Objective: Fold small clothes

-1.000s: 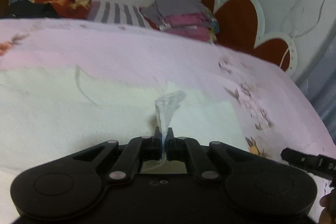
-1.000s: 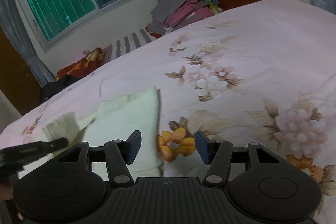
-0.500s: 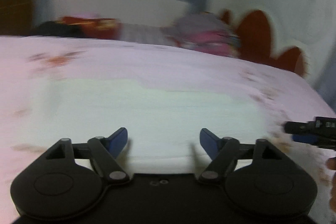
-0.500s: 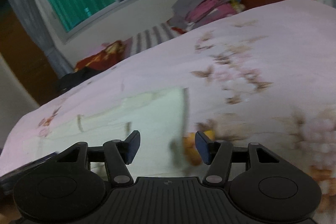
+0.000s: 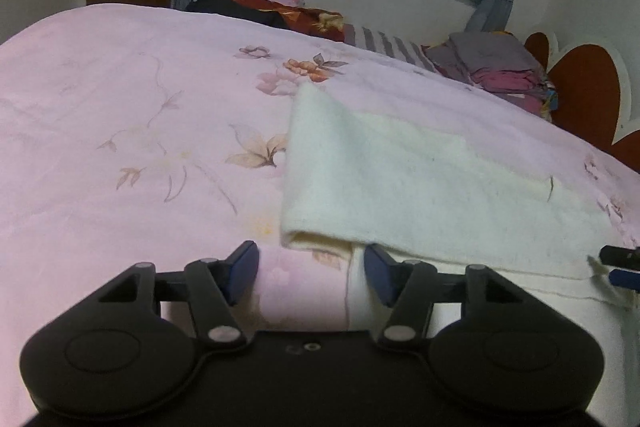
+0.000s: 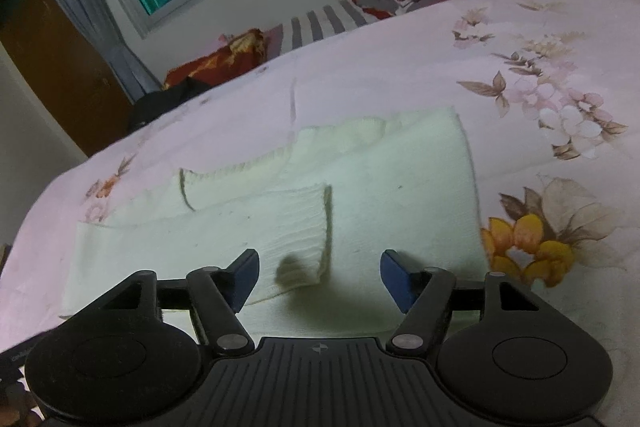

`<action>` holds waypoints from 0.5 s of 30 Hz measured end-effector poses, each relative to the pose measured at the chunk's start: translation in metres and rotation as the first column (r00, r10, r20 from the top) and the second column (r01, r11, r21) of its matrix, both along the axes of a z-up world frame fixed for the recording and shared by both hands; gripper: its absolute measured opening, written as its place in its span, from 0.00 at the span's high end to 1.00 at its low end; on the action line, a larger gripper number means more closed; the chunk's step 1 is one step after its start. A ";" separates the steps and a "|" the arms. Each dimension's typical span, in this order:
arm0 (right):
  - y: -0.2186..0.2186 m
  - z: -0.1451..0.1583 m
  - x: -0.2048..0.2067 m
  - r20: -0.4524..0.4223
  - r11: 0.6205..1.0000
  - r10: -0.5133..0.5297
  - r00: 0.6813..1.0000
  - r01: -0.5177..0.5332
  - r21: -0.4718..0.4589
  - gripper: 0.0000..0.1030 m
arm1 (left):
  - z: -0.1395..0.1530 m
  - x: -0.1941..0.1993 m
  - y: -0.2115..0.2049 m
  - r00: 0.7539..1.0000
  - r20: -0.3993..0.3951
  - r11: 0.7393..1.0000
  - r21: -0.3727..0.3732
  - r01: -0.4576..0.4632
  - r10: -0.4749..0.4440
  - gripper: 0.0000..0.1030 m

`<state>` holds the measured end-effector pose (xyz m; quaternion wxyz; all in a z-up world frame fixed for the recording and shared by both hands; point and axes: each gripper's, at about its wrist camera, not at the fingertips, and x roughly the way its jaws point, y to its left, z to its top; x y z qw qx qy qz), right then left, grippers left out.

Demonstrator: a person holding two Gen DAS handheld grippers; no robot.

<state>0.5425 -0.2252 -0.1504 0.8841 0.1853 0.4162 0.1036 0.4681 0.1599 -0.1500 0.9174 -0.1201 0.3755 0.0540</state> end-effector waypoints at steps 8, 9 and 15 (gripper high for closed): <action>0.020 -0.006 0.015 -0.019 0.999 0.030 0.999 -0.031 -0.026 0.74 | -0.006 0.005 0.002 0.998 -0.030 0.997 0.034 0.065 -0.064 0.47; 0.023 -0.006 0.017 -0.023 0.998 0.041 0.999 -0.042 -0.038 0.83 | -0.004 0.004 0.002 0.997 -0.027 0.997 0.023 0.069 -0.068 0.52; 0.034 0.030 0.009 0.114 0.996 0.086 0.990 -0.084 -0.017 0.95 | 0.005 0.001 -0.007 0.996 0.030 0.996 0.018 0.088 -0.089 0.36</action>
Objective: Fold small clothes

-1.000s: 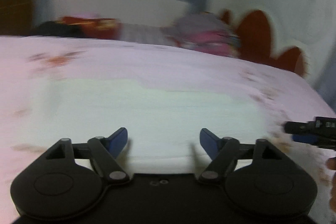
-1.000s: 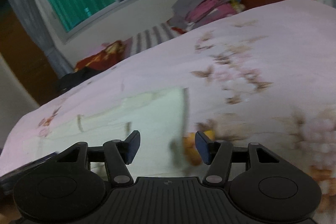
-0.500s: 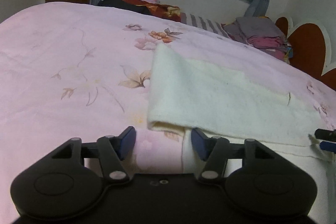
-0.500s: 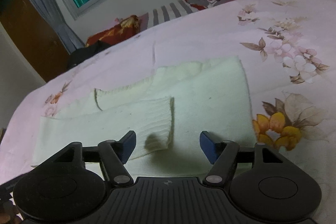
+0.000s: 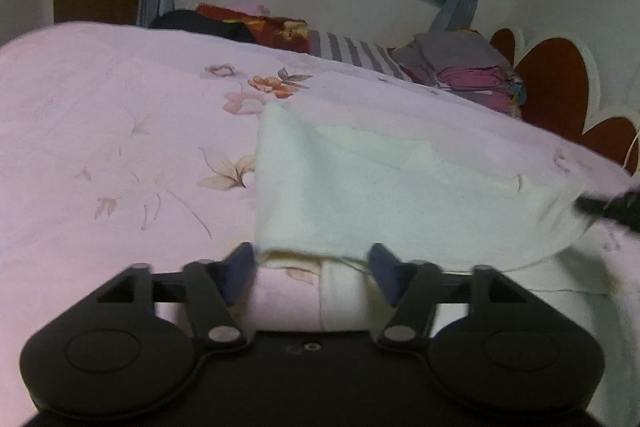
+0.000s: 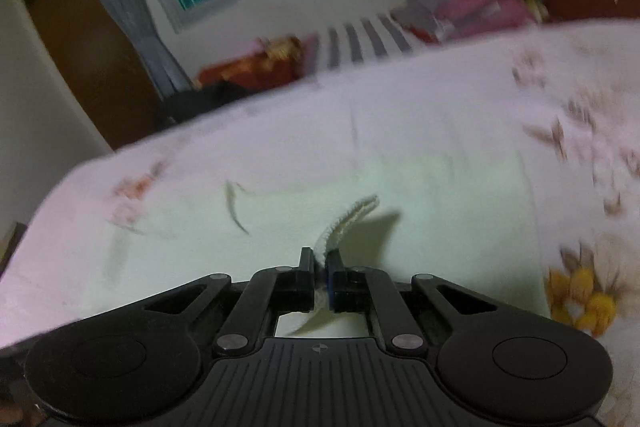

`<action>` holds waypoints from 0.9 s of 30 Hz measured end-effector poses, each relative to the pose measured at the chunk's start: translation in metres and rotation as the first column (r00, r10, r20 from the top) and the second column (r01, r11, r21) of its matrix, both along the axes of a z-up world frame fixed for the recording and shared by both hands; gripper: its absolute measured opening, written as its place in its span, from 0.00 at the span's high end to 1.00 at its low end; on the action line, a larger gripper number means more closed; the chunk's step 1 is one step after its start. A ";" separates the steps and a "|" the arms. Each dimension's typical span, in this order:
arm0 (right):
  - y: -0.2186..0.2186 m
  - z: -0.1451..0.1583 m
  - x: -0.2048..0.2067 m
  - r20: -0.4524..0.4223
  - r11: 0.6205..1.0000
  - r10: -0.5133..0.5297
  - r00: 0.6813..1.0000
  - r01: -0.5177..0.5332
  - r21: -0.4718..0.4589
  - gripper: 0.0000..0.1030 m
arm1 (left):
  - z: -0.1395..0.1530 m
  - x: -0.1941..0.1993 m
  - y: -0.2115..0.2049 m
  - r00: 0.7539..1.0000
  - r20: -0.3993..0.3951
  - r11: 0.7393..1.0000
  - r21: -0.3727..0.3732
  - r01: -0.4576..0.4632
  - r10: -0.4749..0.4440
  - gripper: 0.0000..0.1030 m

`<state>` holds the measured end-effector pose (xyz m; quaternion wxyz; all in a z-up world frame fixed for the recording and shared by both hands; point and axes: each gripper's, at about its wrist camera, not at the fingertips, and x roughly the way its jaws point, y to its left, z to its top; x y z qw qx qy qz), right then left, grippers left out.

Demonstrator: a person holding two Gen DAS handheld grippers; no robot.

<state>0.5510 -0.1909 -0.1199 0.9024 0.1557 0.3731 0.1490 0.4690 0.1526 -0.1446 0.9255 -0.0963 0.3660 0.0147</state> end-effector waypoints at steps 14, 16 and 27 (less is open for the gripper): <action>-0.055 0.038 -0.022 0.105 0.992 -0.123 0.987 0.125 -0.019 0.95 | -0.017 0.021 0.003 0.996 -0.084 0.999 0.038 -0.007 0.010 0.42; -0.062 0.029 -0.024 0.082 0.991 -0.132 0.988 0.135 -0.027 0.95 | -0.016 0.022 0.003 0.996 -0.084 0.999 0.034 -0.008 0.011 0.43; -0.076 0.005 -0.037 0.022 0.987 -0.156 0.988 0.156 -0.026 0.95 | -0.016 0.021 0.006 0.996 -0.093 1.000 0.027 -0.001 0.004 0.47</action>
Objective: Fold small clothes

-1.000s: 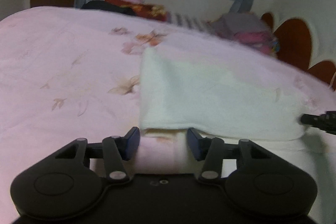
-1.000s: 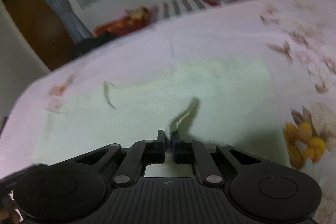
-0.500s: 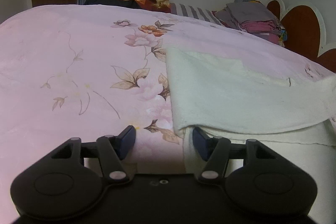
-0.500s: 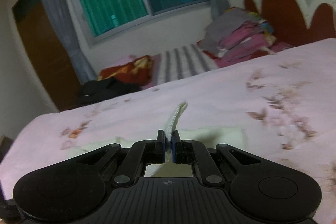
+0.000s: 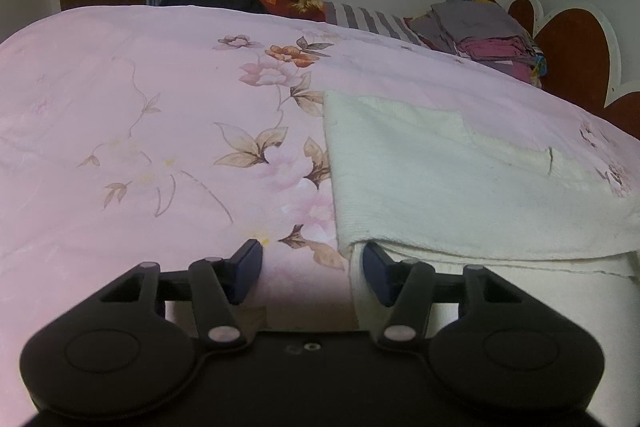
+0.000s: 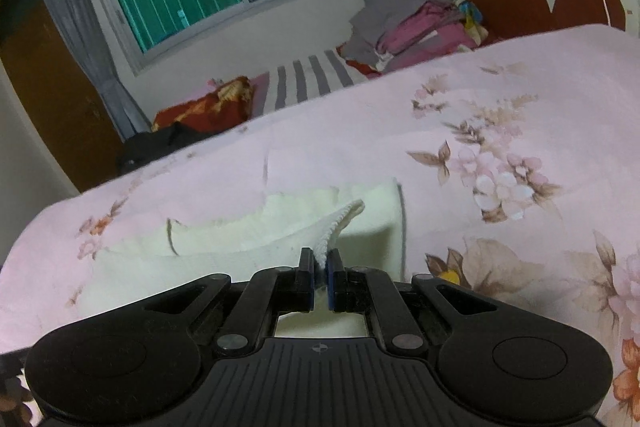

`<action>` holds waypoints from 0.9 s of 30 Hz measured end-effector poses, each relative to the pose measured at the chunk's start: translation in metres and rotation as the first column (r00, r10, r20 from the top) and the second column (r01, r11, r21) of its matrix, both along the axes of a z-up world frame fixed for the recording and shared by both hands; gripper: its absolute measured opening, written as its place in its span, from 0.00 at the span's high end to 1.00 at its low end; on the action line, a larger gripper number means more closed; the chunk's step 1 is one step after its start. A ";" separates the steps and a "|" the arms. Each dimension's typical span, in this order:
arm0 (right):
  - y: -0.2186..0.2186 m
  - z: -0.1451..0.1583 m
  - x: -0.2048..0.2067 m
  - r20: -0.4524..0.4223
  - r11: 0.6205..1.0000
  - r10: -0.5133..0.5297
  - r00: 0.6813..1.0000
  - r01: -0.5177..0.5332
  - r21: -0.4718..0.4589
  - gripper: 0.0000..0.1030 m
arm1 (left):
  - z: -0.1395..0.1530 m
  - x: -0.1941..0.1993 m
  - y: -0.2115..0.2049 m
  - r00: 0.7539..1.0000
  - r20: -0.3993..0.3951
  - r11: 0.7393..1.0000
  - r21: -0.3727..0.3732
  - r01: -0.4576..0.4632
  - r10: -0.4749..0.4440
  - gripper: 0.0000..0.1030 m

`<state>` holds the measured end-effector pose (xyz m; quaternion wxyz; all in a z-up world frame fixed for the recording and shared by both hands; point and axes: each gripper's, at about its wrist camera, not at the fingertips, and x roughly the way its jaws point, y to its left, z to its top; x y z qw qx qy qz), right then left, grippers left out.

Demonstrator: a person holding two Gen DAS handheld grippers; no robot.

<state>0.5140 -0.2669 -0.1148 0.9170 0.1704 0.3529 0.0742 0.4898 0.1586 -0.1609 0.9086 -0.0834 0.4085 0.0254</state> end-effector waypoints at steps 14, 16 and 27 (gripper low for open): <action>-0.004 -0.040 0.000 -0.099 1.000 -0.015 0.995 0.013 -0.027 0.95 | 0.014 -0.015 0.019 1.000 0.004 0.998 -0.057 -0.008 0.009 0.63; -0.005 -0.031 -0.006 -0.082 0.996 -0.046 0.996 0.040 -0.079 0.82 | 0.037 -0.025 0.015 0.995 0.103 0.996 -0.083 0.013 -0.004 0.60; 0.022 -0.041 0.006 -0.144 0.986 0.029 0.989 -0.052 -0.159 0.86 | 0.008 0.022 -0.045 0.981 0.026 0.981 -0.026 0.191 -0.191 0.57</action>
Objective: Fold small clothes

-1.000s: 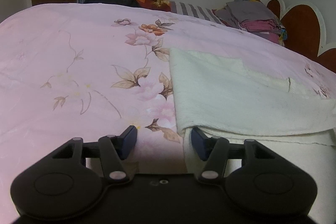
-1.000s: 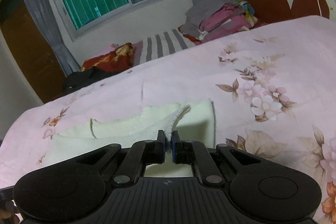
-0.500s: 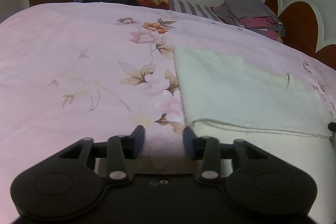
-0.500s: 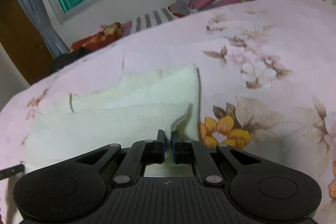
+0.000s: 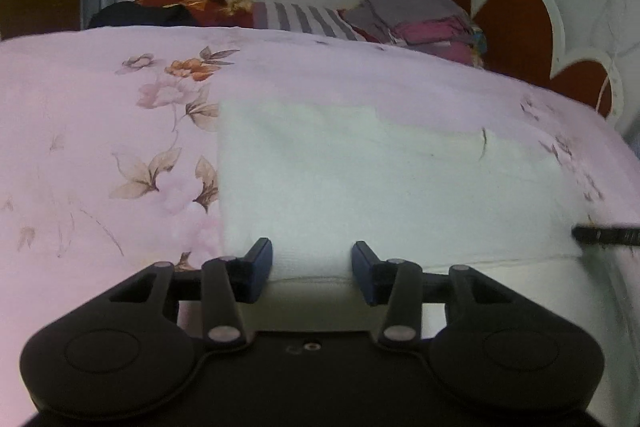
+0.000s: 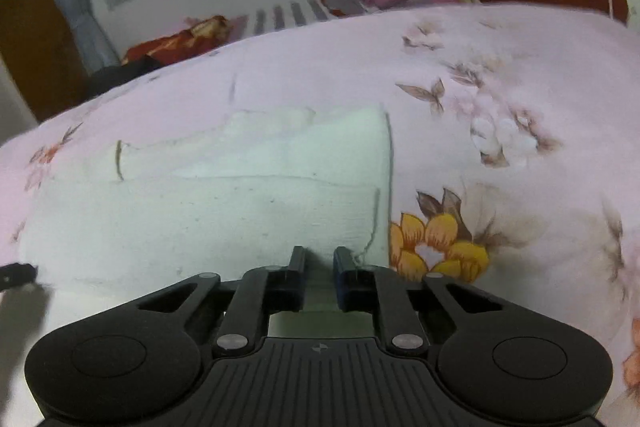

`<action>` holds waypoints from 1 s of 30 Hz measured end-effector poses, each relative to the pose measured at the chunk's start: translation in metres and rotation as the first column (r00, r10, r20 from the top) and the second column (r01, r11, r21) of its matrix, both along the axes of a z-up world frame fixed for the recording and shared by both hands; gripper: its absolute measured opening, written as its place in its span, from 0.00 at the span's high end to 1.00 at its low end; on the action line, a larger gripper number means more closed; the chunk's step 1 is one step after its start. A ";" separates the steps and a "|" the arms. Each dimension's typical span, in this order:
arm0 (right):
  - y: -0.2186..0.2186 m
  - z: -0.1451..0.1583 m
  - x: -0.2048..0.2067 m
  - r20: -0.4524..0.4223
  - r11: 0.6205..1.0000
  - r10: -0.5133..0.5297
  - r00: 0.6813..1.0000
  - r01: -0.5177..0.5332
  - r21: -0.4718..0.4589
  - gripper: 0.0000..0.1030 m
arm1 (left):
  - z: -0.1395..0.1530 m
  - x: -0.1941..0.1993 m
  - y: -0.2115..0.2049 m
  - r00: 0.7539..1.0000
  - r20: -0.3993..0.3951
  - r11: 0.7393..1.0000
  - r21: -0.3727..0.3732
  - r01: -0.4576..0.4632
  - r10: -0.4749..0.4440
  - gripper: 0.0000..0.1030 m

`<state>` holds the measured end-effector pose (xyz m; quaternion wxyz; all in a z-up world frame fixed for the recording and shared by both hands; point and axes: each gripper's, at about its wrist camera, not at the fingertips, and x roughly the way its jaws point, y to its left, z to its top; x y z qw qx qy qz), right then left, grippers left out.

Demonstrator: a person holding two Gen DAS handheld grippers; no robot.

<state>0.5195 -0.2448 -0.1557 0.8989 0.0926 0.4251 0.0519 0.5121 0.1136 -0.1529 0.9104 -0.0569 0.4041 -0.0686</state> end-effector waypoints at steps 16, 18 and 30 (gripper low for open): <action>-0.022 -0.008 0.092 0.026 0.996 -0.084 0.996 0.085 -0.040 0.86 | -0.008 0.089 0.020 0.998 0.044 0.999 -0.017 -0.036 0.036 0.45; -0.013 0.005 0.088 0.056 0.996 -0.073 0.996 0.075 -0.045 0.86 | 0.001 0.081 0.007 0.997 0.077 0.999 -0.030 -0.019 0.022 0.45; 0.088 -0.001 0.057 0.075 0.963 0.269 0.960 -0.271 0.012 0.56 | -0.011 0.049 -0.036 0.991 0.074 0.994 0.023 0.107 -0.109 0.46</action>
